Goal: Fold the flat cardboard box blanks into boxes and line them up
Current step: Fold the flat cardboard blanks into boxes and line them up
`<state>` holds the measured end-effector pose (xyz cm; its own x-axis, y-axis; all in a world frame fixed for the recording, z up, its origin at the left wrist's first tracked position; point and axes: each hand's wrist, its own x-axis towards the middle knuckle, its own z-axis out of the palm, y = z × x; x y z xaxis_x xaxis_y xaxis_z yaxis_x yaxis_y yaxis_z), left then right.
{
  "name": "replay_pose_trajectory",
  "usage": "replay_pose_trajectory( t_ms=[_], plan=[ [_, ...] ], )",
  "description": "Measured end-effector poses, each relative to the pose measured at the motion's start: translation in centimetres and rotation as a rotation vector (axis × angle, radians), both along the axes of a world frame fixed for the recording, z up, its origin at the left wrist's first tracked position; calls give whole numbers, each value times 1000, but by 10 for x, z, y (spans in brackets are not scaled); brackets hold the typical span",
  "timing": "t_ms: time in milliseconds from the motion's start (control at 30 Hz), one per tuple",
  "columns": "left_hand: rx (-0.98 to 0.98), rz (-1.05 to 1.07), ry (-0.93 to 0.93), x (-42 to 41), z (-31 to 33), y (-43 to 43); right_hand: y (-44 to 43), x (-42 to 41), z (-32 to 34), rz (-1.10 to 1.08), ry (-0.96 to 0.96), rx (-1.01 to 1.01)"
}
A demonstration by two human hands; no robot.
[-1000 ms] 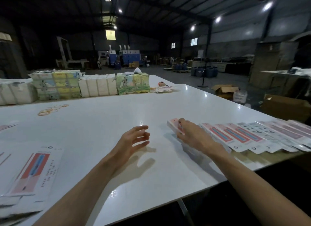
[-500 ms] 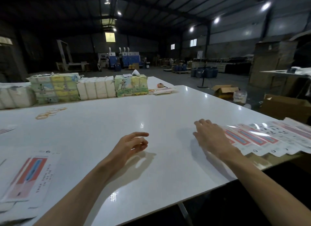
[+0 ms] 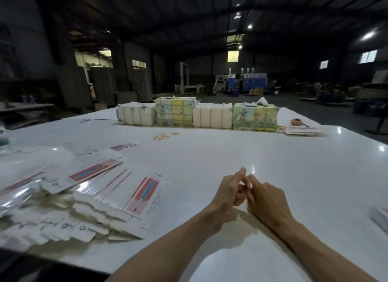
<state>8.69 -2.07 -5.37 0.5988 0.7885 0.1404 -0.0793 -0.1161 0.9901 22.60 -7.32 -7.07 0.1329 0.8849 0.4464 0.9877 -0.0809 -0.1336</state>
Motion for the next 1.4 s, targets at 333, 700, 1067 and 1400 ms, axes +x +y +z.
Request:
replay_pose_trajectory(
  t_ms=[333, 700, 1067, 1400],
  plan=[
    [238, 314, 777, -112, 65, 84, 5, 7, -2, 31, 351, 46],
    [408, 875, 1775, -304, 62, 96, 5, 3, 2, 123, 439, 34],
    [324, 939, 1589, -327, 88, 122, 5, 5, 3, 145, 533, 43],
    [271, 494, 828, -223, 121, 84, 13, 11, 0, 156, 532, 109]
  ],
)
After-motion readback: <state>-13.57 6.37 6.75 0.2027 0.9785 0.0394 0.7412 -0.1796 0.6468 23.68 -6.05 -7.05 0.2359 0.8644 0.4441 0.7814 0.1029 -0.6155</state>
